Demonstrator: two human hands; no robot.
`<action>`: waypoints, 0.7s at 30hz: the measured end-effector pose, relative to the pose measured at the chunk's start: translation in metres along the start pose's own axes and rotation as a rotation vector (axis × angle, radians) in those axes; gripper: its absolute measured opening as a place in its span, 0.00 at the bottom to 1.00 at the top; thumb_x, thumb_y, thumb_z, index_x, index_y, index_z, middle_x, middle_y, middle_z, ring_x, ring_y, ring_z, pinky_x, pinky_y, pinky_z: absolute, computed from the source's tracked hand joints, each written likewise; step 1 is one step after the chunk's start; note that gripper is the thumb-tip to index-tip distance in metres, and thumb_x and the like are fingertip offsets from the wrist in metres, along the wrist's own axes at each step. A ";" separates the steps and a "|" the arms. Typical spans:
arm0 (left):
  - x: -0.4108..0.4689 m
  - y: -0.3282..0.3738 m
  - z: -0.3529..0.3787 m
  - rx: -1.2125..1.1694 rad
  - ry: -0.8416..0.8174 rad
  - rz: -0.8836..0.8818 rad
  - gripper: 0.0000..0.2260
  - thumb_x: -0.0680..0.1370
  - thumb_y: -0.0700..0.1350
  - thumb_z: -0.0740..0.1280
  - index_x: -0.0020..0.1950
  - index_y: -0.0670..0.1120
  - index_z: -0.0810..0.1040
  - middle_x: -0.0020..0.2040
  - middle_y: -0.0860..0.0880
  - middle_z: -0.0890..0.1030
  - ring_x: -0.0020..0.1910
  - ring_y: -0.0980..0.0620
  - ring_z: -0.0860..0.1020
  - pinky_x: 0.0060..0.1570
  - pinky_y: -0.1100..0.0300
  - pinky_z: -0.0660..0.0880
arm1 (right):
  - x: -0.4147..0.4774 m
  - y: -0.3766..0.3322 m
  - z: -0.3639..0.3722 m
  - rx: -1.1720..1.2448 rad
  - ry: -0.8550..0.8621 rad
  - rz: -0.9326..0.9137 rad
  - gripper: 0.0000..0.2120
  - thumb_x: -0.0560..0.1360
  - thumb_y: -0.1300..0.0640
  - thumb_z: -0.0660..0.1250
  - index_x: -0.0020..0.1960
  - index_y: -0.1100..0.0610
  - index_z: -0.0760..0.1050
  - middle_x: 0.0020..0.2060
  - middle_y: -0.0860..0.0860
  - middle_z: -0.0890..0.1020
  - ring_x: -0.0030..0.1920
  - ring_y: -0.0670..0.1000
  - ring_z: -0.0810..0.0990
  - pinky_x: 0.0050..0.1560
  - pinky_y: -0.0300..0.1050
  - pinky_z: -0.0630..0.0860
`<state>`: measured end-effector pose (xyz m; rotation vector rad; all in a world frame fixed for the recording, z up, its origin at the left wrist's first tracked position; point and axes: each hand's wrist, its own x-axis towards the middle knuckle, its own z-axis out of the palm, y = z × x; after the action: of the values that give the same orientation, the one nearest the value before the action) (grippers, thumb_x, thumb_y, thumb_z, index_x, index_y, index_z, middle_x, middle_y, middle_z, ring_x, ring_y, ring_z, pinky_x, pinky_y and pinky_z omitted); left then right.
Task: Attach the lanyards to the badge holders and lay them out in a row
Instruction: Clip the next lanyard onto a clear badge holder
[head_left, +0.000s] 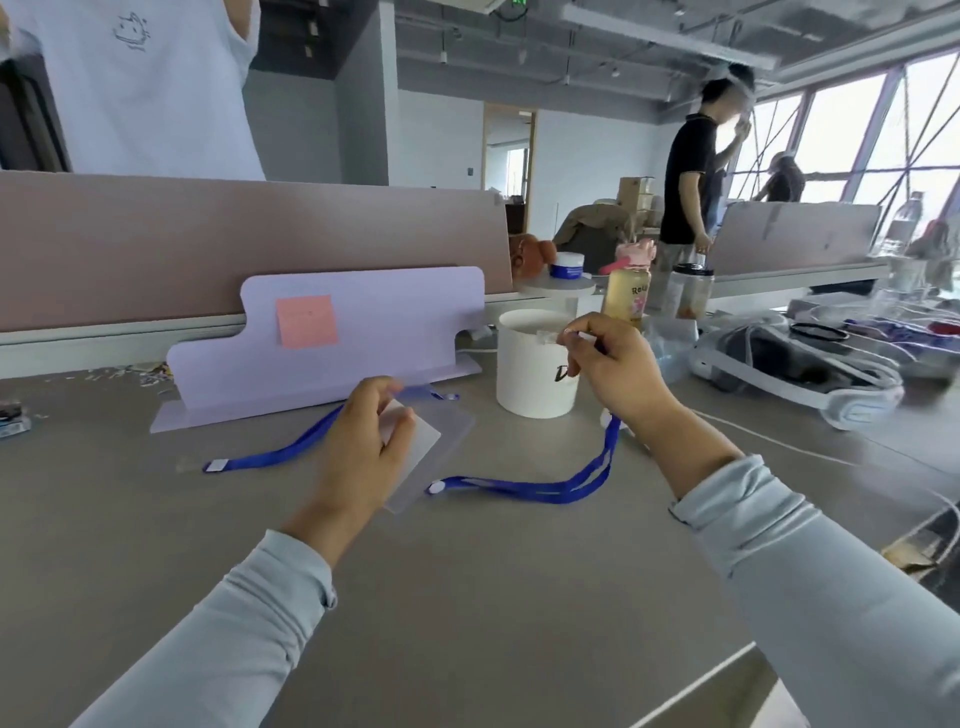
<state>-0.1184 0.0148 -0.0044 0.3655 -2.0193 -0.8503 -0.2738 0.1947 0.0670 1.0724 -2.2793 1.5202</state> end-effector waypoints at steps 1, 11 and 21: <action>-0.001 -0.001 0.001 0.004 -0.001 -0.008 0.11 0.77 0.40 0.62 0.59 0.45 0.71 0.53 0.51 0.74 0.51 0.54 0.72 0.49 0.62 0.64 | -0.004 0.002 0.005 0.000 -0.052 0.000 0.06 0.78 0.59 0.61 0.45 0.55 0.76 0.32 0.51 0.80 0.34 0.51 0.76 0.39 0.45 0.73; -0.010 -0.032 -0.057 0.116 0.087 -0.052 0.15 0.72 0.47 0.62 0.57 0.43 0.74 0.49 0.51 0.76 0.48 0.53 0.73 0.47 0.60 0.66 | -0.044 0.007 0.134 0.052 -0.552 0.042 0.04 0.72 0.61 0.69 0.48 0.57 0.80 0.42 0.51 0.80 0.37 0.43 0.75 0.39 0.27 0.70; -0.022 -0.074 -0.135 0.383 0.151 -0.086 0.11 0.76 0.39 0.64 0.58 0.44 0.77 0.44 0.53 0.75 0.37 0.60 0.72 0.35 0.71 0.65 | -0.036 0.007 0.200 -0.267 -0.601 0.046 0.06 0.73 0.56 0.67 0.50 0.52 0.79 0.47 0.47 0.80 0.45 0.46 0.75 0.47 0.39 0.71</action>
<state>0.0005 -0.0841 -0.0188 0.7139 -2.0302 -0.4648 -0.2087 0.0397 -0.0471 1.5566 -2.7970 0.9415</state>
